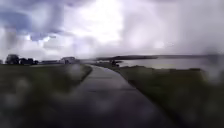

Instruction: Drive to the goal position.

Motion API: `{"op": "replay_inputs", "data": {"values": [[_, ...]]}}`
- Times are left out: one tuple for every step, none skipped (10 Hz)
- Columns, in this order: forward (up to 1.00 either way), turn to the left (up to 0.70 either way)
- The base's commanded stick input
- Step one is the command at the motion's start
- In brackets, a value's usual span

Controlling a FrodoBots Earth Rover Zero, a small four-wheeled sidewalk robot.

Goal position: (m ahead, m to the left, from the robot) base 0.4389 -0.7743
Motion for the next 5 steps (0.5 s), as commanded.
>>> {"op": "replay_inputs", "data": {"values": [[0.7, 0.0], [0.7, 0.0], [0.7, 0.0], [0.7, 0.0], [0.7, 0.0]]}}
